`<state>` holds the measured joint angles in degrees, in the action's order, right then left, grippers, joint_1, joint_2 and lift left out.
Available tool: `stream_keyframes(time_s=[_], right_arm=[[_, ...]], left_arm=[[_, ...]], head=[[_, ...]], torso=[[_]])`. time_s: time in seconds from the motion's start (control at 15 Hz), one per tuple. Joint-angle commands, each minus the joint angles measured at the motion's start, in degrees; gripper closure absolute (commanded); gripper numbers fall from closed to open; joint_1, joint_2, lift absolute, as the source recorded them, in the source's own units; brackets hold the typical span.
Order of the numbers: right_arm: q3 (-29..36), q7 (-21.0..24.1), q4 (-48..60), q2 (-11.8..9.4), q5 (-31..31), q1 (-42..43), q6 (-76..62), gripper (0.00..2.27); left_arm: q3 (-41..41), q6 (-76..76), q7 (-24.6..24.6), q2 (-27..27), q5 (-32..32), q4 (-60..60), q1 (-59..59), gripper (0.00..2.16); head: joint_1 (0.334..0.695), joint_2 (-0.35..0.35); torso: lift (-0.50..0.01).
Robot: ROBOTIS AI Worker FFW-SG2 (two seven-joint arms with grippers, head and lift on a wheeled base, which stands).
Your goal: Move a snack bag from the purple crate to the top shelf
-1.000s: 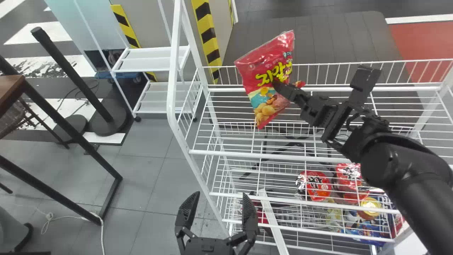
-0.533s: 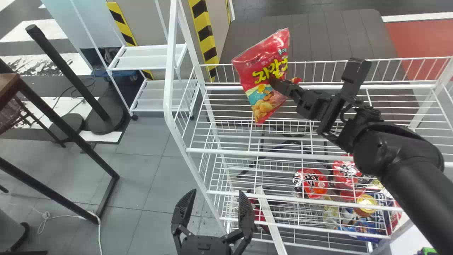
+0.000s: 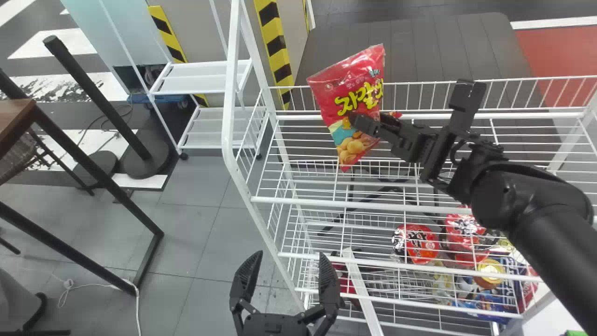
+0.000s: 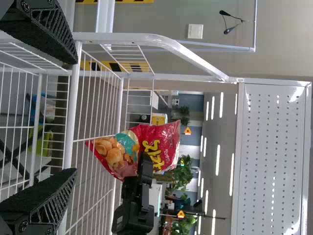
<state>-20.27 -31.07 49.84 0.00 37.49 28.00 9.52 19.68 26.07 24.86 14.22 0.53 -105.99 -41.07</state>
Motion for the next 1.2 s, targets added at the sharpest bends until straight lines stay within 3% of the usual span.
stream_keyframes(time_s=[0.0,0.33,1.13], right_arm=[[0.5,-0.3,1.2,0.1,1.2,-1.2,1.3,0.05],[1.4,0.8,10.4,0.1,1.2,-6.0,5.4,0.05],[3.6,2.4,9.2,0.1,1.4,-3.7,5.0,0.05]], left_arm=[[-0.1,0.2,0.1,0.1,0.0,0.0,-0.1,0.00],[-0.1,1.6,0.0,0.5,0.0,-0.1,-0.1,0.00],[-0.8,1.4,-0.7,1.4,1.4,0.3,0.9,0.00]], head=[[0.695,0.229],[0.695,0.251],[0.695,0.235]], torso=[[0.000],[0.000],[0.000]])
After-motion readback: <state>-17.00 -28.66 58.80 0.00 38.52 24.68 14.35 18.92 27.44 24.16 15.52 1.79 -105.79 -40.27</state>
